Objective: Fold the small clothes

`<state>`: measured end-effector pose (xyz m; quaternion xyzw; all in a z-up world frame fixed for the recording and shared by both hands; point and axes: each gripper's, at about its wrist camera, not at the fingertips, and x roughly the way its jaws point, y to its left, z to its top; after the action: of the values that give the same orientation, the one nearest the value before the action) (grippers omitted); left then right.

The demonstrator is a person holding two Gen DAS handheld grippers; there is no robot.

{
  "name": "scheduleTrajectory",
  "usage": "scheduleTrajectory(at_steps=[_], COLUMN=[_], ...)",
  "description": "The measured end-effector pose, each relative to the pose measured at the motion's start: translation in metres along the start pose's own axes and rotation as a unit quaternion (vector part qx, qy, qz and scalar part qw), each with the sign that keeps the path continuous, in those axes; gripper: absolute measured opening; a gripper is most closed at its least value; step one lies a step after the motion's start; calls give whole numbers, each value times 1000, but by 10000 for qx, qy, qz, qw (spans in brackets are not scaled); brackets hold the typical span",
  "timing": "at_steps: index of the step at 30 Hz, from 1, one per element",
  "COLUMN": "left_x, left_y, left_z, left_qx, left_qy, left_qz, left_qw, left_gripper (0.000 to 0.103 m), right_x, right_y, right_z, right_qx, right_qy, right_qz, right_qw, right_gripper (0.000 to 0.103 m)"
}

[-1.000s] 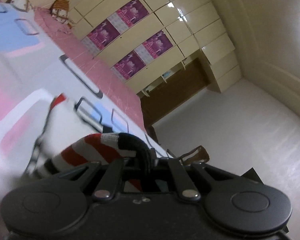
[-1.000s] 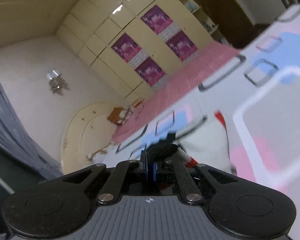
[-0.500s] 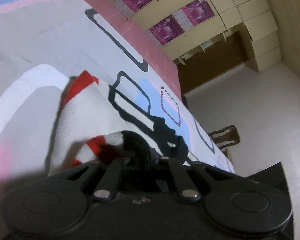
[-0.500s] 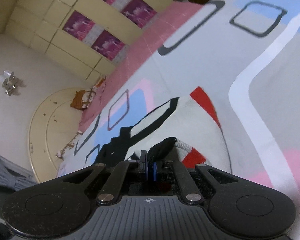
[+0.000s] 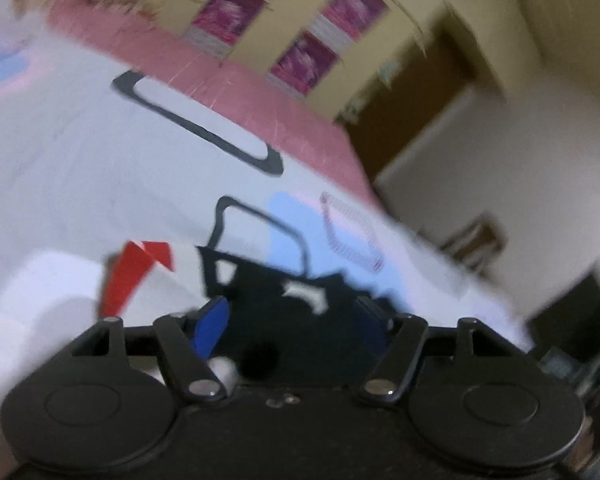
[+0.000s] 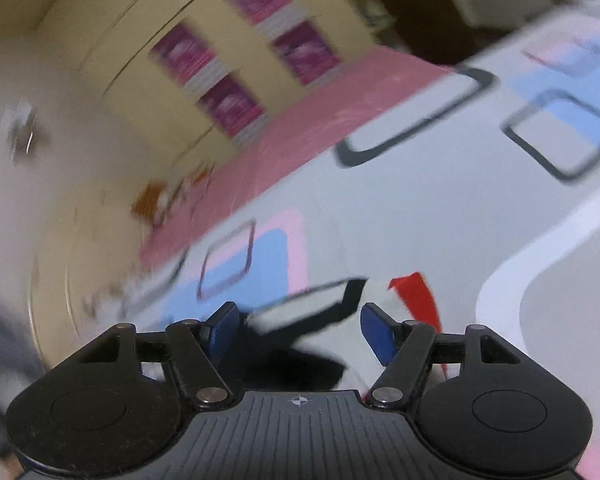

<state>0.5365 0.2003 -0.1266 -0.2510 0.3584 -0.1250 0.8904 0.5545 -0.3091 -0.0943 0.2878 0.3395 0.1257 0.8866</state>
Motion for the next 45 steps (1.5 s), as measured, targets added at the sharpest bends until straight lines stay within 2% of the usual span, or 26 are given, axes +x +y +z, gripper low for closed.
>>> scheduleTrajectory(at_steps=[3,5,6,7,8,9,10,11,14,17,18,20,23,24,25,26,27,29,31,35,37,38,41,43,44,45], left_x=[12,18,20,21,23,24,24,23,8,3,9,28,32,30,26,20,13,9,22,61,77,81,73,61,56,52], left_y=[-10,-19,-23,-25,-27,-29,-30,-30,-23,-19,-20,-15,-16,-14,-14,-15,-21,-39,-62,-102,-110,-111,-96,-74,-65,-57], left_z=[-5,-8,-9,-9,-10,-10,-10,-10,-6,-3,-2,-4,-5,-3,-3,-2,-3,-5,-8,-24,-31,-33,-31,-27,-26,-24], left_qx=[771,1160,1283,1378,1486,1562,1629,1642,1315,1141,1171,1110,1136,1098,1033,985,1045,1250,1437,1804,1837,1917,2086,2106,2065,1996], left_qy=[485,575,581,589,587,582,567,516,4,-282,-230,105,91,91,61,-16,-147,-212,14,434,595,621,502,376,337,333], left_qz=[491,677,761,855,978,1060,1140,1129,918,967,1107,1317,1354,1322,1307,1318,1284,1070,764,601,626,652,852,1239,1265,1078], left_qw=[9946,9893,9871,9850,9823,9803,9784,9786,9871,9883,9867,9850,9842,9851,9860,9864,9861,9861,9867,9808,9792,9773,9730,9689,9696,9734], left_gripper=[49,49,46,41,35,19,9,5,4,4,4,5,6,11,28,38,52,52,44,50,69,69,66,65,65,64], right_x=[10,27,37,44,52,60,61,61,47,34,37,58,60,58,56,51,44,31,41,83,102,110,116,105,99,92], right_y=[19,30,34,39,42,40,44,45,50,49,46,31,26,27,27,31,37,52,70,112,125,128,119,92,75,58], right_z=[-15,-23,-26,-32,-36,-41,-44,-44,-41,-37,-38,-42,-42,-42,-41,-40,-39,-42,-46,-65,-78,-83,-85,-71,-62,-55], right_qx=[-931,-1391,-1623,-1843,-2050,-2194,-2339,-2426,-2453,-2436,-2461,-2250,-2018,-2003,-1986,-1966,-2022,-2185,-2267,-2543,-2682,-2754,-2963,-2749,-2538,-2306], right_qy=[285,446,534,613,663,653,636,641,383,55,78,531,424,409,389,293,66,-236,-57,475,671,762,764,443,324,273], right_qz=[-239,-527,-705,-881,-1096,-1187,-1242,-1254,-1231,-1239,-1357,-1632,-1593,-1595,-1614,-1755,-1936,-1563,-1260,-813,-703,-674,-764,-1436,-1710,-1675], right_qw=[9950,9879,9828,9770,9703,9662,9622,9599,9608,9619,9597,9591,9655,9658,9659,9642,9600,9629,9658,9625,9584,9559,9490,9496,9515,9581], right_gripper=[68,66,60,44,35,31,18,5,2,2,2,2,2,3,19,58,72,68,42,40,41,41,41,41,40,40])
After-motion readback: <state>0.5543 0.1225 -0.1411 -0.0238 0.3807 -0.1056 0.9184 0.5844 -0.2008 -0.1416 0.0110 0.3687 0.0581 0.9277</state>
